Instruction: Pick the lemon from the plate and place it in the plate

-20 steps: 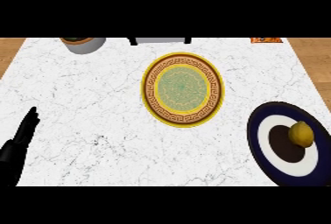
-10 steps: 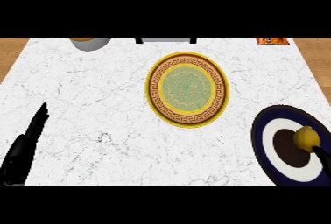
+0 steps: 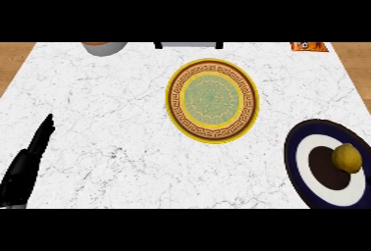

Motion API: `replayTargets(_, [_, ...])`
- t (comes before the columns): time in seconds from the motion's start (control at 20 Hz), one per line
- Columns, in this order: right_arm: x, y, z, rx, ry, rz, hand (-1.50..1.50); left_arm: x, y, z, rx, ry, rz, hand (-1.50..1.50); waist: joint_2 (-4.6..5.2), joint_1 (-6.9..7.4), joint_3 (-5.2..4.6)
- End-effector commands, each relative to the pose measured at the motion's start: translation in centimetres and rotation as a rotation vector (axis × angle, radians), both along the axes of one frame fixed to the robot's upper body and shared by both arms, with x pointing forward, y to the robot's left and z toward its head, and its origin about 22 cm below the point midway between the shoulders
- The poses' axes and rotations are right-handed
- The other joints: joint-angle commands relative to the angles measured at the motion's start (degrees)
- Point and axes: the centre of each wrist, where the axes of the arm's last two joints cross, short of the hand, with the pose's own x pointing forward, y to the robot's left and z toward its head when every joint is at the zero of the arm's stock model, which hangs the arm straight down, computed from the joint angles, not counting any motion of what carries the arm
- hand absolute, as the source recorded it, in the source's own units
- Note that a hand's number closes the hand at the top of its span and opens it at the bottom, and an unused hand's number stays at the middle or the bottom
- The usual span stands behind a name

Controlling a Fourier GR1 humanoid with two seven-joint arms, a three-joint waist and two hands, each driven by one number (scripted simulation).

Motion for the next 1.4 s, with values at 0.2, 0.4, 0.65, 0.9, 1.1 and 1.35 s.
replayTargets(0.2, [2.5, -2.6, 2.9, 0.097, 0.236, 0.129, -1.50, 0.5, -0.2, 0.1, 0.001, 0.002, -0.001, 0.00, -0.20, -0.25, 0.13])
replayTargets(0.4, [4.6, -3.3, -0.9, 0.087, 0.381, 0.176, -1.50, -0.8, -1.6, -2.1, -0.023, 0.009, -0.017, 0.00, 0.01, 0.82, 0.17])
replayTargets(0.65, [4.5, -4.1, -1.3, 0.096, 0.447, 0.272, -1.50, 0.8, 1.2, -0.2, 0.002, -0.013, -0.003, 0.00, -0.14, -0.31, 0.13])
replayTargets(0.9, [5.1, -5.8, -2.3, 0.113, 0.443, 0.298, -1.50, -0.6, -0.3, 2.0, -0.008, 0.018, -0.005, 0.00, -0.23, -0.23, 0.16])
replayTargets(1.1, [7.1, -3.9, -3.5, 0.150, 0.442, 0.346, -1.50, 1.1, -1.0, -0.8, 0.020, 0.020, -0.011, 0.00, -0.16, -0.42, 0.13])
replayTargets(1.35, [7.8, -4.7, -4.5, 0.148, 0.493, 0.370, -1.50, 0.2, -0.2, 0.5, -0.001, 0.003, 0.011, 0.00, -0.18, -0.35, 0.13])
